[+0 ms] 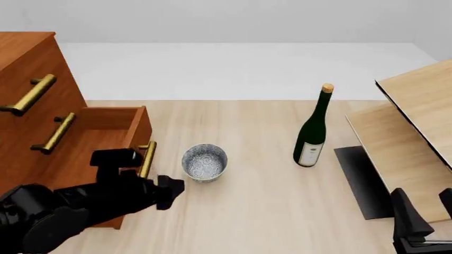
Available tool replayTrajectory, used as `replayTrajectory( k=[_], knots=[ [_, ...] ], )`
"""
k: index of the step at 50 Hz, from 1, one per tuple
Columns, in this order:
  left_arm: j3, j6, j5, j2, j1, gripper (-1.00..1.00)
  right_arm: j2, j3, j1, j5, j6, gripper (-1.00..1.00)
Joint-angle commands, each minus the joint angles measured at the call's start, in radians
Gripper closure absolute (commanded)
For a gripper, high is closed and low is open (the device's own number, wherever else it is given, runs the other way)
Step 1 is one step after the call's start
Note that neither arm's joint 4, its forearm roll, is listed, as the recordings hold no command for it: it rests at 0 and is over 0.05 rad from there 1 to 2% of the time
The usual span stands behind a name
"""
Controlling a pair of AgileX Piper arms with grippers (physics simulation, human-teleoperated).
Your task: Close the bottom drawer of the cabinet and open the top drawer.
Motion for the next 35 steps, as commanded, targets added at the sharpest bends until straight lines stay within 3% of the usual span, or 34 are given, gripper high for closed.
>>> replayTrajectory(
  k=[1, 9, 13, 17, 18, 21, 22, 24, 26, 27, 31, 35],
  knots=[
    [0.054, -0.063, -0.049, 0.059, -0.006, -1.00, 0.000, 0.000, 0.000, 0.000, 0.001, -1.00],
    [0.042, 0.015, -0.036, 0.115, 0.065, -1.00, 0.001, -0.001, 0.001, 0.000, 0.000, -1.00],
    [0.059, -0.001, -0.058, 0.124, 0.072, -1.00, 0.000, -0.001, 0.002, 0.001, 0.000, -1.00],
    [0.056, 0.030, -0.053, 0.137, 0.110, -1.00, -0.001, -0.001, 0.002, 0.001, 0.000, -1.00],
    [0.040, 0.091, -0.033, 0.160, 0.161, -1.00, -0.001, -0.001, 0.002, 0.001, 0.000, -1.00],
    [0.044, 0.085, -0.036, 0.153, 0.164, -1.00, 0.000, 0.000, 0.004, 0.000, 0.000, -1.00],
    [0.035, 0.139, -0.027, 0.173, 0.210, -1.00, 0.001, 0.000, 0.005, -0.001, -0.001, -1.00],
    [0.039, 0.126, -0.034, 0.168, 0.201, -1.00, 0.001, 0.000, 0.005, -0.001, -0.001, -1.00],
    [0.031, 0.183, -0.029, 0.180, 0.251, -1.00, 0.002, 0.000, 0.003, -0.002, -0.004, -1.00],
    [0.035, 0.163, -0.034, 0.180, 0.238, -1.00, 0.003, 0.000, 0.003, -0.002, -0.002, -1.00],
    [0.032, 0.225, -0.036, 0.208, 0.295, -1.00, 0.005, 0.000, 0.003, -0.005, -0.003, -1.00],
    [0.031, 0.239, -0.031, 0.201, 0.309, -1.00, 0.005, 0.000, 0.004, -0.005, -0.003, -1.00]
  ],
)
